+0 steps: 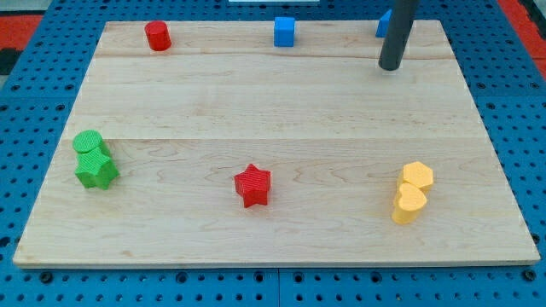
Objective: Move your arm closer to the red star
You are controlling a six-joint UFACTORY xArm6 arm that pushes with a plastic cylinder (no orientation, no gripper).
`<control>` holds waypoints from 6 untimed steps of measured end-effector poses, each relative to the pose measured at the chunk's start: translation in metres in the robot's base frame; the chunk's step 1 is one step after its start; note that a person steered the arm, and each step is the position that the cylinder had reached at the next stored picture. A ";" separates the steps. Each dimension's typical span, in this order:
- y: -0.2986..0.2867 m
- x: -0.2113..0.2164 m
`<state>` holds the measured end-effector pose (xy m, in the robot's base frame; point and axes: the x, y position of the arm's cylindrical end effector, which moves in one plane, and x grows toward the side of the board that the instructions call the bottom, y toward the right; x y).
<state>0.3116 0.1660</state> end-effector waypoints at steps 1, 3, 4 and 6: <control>-0.049 0.032; -0.126 0.111; -0.131 0.155; -0.154 0.223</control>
